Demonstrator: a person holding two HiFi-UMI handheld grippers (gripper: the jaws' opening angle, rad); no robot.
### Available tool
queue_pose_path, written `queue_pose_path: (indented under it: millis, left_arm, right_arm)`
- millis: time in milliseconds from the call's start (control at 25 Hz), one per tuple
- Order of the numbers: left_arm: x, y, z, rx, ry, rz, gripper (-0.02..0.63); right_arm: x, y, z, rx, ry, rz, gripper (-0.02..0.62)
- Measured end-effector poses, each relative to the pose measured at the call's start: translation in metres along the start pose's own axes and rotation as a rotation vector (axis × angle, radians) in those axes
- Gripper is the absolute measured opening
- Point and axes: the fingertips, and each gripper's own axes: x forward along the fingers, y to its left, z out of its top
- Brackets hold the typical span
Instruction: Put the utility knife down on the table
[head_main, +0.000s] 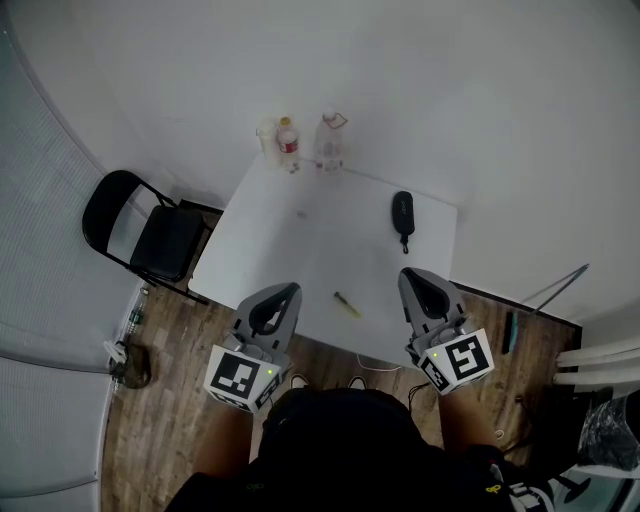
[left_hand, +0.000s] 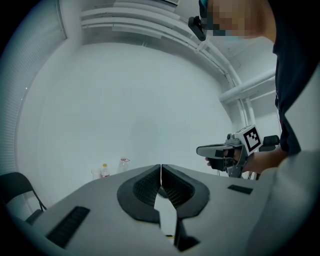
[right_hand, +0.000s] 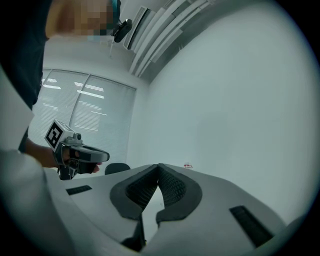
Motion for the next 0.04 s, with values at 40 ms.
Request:
queue_pose_path:
  millis: [40]
  left_arm:
    - [0.0003, 0.0016, -0.0002, 0.001, 0.003, 0.002, 0.023]
  right_arm:
    - [0.0016, 0.0008, -0.0006, 0.001, 0.001, 0.003, 0.021]
